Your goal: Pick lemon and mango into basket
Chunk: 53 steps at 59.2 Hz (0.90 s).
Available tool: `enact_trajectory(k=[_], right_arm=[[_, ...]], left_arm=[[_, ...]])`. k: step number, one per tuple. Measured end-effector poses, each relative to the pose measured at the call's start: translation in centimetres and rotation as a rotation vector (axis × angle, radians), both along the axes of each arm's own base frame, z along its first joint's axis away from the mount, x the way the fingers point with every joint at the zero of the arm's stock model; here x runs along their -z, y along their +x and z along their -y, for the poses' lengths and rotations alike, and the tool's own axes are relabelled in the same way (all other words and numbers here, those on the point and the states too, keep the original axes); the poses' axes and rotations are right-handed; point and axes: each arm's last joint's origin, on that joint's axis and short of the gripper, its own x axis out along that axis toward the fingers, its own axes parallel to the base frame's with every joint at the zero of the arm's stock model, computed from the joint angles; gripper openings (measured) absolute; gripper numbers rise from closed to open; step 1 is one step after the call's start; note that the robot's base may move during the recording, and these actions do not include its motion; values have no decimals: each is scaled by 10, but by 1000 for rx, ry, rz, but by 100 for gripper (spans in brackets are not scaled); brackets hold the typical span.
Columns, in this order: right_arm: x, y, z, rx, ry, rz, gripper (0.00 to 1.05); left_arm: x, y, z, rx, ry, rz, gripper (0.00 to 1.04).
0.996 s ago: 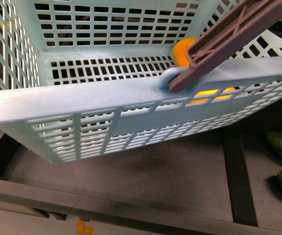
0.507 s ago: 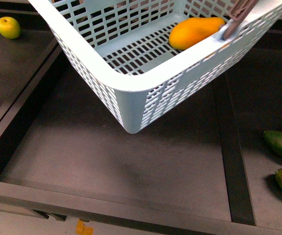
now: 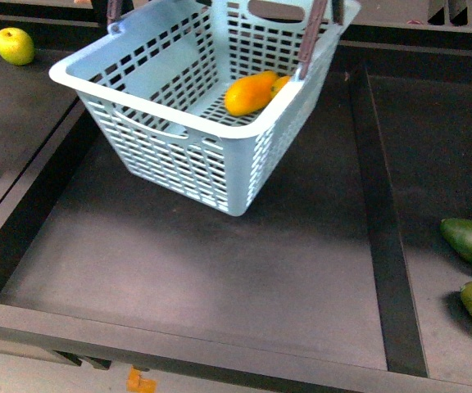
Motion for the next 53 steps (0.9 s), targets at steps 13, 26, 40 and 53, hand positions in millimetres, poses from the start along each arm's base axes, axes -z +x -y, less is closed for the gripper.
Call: enact_trajectory(k=[13,26,40,53], right_arm=[[0,0,0,0,0,0,96],[0,0,0,0,0,0,96],[0,0,0,0,0,0,96],[0,0,0,0,0,0,96]], left_arm=[[29,16,-26,-72,33,-33,6],[40,6,-20,-70,32,-80,10],[41,-12,-25,-105,27,-136,52],[-4,-47,-61,-199,52,-120,92]])
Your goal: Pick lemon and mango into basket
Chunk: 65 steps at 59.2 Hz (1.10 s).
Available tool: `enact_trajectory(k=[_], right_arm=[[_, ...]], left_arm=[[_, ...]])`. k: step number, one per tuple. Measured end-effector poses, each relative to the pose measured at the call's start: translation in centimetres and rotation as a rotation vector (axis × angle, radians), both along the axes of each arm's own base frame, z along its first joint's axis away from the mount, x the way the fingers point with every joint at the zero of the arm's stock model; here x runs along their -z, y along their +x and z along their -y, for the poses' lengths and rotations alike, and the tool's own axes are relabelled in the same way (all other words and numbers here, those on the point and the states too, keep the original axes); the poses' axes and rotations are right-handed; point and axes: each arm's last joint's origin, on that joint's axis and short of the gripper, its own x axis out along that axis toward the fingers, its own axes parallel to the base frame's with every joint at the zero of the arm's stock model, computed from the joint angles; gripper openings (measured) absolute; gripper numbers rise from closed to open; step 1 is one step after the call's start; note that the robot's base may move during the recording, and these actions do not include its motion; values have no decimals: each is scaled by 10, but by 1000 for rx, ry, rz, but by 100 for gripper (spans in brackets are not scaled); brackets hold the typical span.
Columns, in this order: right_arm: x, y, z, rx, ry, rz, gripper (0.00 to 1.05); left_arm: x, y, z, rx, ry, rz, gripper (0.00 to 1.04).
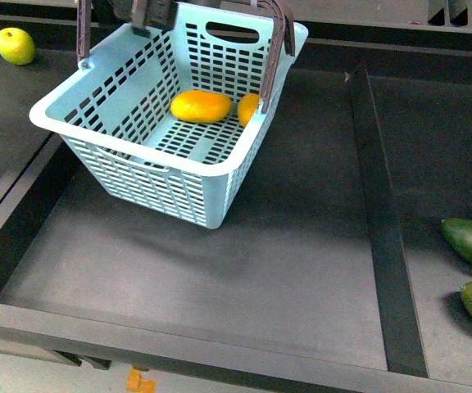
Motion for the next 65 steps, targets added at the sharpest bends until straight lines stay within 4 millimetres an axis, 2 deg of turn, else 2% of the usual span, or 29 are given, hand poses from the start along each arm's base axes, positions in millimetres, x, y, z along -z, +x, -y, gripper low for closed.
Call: enact_trajectory(k=[3,13,17,21,25,29,31,40,52,65], right_arm=[[0,0,0,0,0,0,96],[0,0,0,0,0,0,96],[0,0,0,0,0,0,96],[0,0,0,1,0,0,96],[0,0,0,0,0,0,96],[0,0,0,0,0,0,96],[0,0,0,0,0,0,96],[0,0,0,0,0,0,96],[0,0,0,0,0,0,96],[0,0,0,0,0,0,96]], left_arm=[[-11,-14,-13,-18,25,-33,99],[-33,-58,-39,25,94,-91,97],[-30,-72,-47,244,230,107,85],[-24,-94,-57,402,492,313,73],[-17,-121,-74,467,816,507,59],[-13,-152,-94,478,1063,559,43],[-10,-164,-101,488,1134,551,36],[11,-209,-119,547,1231,510,4],[23,-252,-135,548,1252,501,4],[31,-287,-146,560,1252,509,3]])
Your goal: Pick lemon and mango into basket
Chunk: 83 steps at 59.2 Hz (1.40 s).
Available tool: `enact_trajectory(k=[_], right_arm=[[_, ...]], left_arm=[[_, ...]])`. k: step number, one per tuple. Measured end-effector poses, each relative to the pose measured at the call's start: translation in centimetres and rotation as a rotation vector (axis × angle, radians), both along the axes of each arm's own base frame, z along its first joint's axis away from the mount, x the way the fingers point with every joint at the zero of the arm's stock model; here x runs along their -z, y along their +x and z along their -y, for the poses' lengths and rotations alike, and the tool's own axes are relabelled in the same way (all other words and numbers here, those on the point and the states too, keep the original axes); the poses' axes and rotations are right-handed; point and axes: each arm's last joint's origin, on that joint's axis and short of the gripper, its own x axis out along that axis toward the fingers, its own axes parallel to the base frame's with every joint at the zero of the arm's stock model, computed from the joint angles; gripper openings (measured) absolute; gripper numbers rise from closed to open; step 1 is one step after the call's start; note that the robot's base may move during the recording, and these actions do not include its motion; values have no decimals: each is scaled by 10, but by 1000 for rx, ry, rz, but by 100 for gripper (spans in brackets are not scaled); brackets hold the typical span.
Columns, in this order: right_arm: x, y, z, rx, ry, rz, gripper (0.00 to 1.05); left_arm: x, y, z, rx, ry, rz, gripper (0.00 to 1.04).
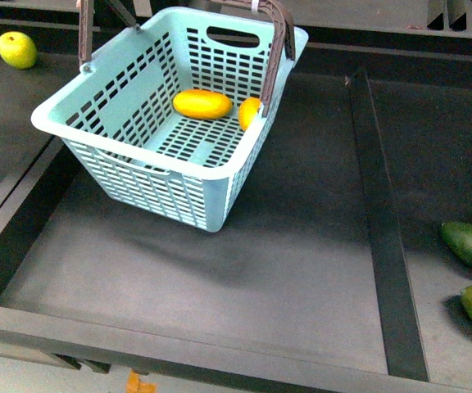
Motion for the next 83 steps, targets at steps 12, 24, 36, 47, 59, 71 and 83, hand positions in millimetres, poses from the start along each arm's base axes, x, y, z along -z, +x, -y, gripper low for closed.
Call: enact_trajectory(k=[12,24,36,47,59,71,83], right_arm=[[0,0,0,0,0,0,96],[0,0,0,0,0,0,96],[0,0,0,0,0,0,96],[0,0,0,0,0,0,96],[0,0,0,0,0,0,96],[0,0,0,0,0,0,96],[0,0,0,0,0,0,96]], left_arm=[[12,-25,-9,-11,3,3,3],[13,-42,-10,-11,3,1,3],[12,-54,-10,-11,3,2,3],[8,-64,-10,-11,4,16,3],[6,-74,-10,-11,3,22,3],[5,-80,-10,-11,3,24,3],[5,-85,-10,-11,3,24,3]])
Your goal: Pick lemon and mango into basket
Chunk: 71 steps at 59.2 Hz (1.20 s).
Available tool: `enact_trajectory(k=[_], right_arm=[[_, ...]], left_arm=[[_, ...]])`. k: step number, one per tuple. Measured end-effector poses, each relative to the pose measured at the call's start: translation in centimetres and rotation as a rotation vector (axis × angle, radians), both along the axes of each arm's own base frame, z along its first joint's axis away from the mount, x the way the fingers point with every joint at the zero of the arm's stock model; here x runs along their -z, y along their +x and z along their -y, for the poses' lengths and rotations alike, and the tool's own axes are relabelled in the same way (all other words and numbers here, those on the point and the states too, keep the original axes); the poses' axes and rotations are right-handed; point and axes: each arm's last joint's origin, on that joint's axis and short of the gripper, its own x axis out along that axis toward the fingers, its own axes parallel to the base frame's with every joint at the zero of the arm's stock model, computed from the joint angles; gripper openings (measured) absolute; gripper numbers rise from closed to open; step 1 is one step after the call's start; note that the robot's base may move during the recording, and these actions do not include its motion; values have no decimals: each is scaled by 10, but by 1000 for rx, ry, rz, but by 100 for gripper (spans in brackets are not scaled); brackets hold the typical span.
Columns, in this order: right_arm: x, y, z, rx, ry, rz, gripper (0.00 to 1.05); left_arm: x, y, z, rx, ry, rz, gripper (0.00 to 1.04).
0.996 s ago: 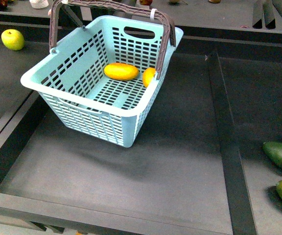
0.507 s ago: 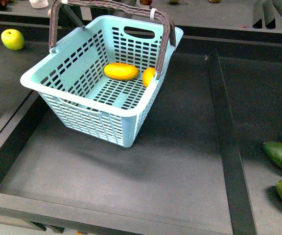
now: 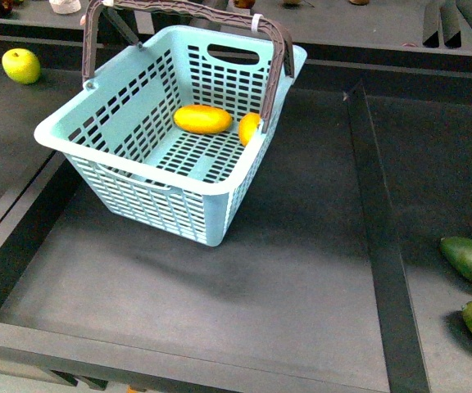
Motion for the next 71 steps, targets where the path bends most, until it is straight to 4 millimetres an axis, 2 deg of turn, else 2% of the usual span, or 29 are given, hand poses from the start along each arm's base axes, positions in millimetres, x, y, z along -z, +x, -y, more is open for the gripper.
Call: enact_trajectory(k=[15,46,58,60,65,71], right_arm=[[0,0,0,0,0,0,96],[0,0,0,0,0,0,96],[0,0,0,0,0,0,96],[0,0,0,0,0,0,96],[0,0,0,0,0,0,96],[0,0,0,0,0,0,96]], left_arm=[[3,-13,0,0,0,-8,3],[3,-13,0,0,0,-6,4],[3,-13,0,0,0,-6,43],[3,-13,0,0,0,-6,54],[3,-13,0,0,0,-6,71],[3,-13,0,0,0,-6,97]])
